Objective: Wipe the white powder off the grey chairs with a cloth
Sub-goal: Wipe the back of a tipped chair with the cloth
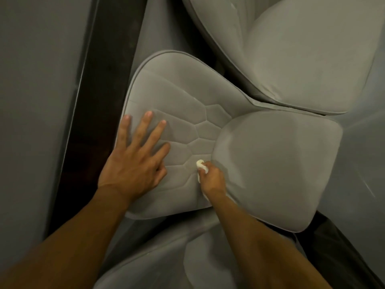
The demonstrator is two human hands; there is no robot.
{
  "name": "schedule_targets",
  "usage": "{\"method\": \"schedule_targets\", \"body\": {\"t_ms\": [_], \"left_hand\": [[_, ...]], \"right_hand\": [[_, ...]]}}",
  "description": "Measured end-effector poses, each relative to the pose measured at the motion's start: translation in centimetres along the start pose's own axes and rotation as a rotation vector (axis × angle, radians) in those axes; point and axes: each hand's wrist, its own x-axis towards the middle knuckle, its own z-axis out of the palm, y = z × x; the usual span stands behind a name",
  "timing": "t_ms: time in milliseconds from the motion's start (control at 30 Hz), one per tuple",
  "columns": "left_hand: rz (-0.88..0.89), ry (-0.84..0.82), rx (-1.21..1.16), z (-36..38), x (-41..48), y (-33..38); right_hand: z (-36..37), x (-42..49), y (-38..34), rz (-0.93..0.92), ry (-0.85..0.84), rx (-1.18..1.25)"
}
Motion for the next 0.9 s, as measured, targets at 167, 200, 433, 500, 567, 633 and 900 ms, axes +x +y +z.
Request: {"method": "schedule_targets", "body": {"t_ms": [167, 200, 433, 500, 567, 633, 900], "left_hand": [[-0.001, 0.06, -0.055, 0.4, 0.0, 0.0], [-0.001, 0.056, -0.055, 0.4, 0.1, 0.0], [-0.007, 0.035, -0.038, 0.3, 0.1, 0.0], [-0.005, 0.046, -0.06, 0.4, 0.1, 0.0], [-0.005, 0.055, -0.056, 0.4, 0.0, 0.0], [-0.01, 0.035, -0.018, 0.4, 0.0, 0.1], [-0.003, 0.065, -0.108, 0.6, 0.1, 0.0]], "right_hand": [[-0.4, 0.6, 0.4, 0.137, 0.111, 0.302], [0.2, -0.1, -0.2, 0.067, 0.091, 0.377], [1.5, -1.8, -1.6, -0.164, 0.151, 0.517], [1.5, -0.2, -0.7, 0.148, 0.187, 0.48], [1.8, 0.3, -0.6, 0.253, 0.123, 0.375], [2.3, 0.0, -1.0, 0.12, 0.117, 0.319], [1.8, 3.3, 2.0, 0.181, 0.096, 0.319]]}}
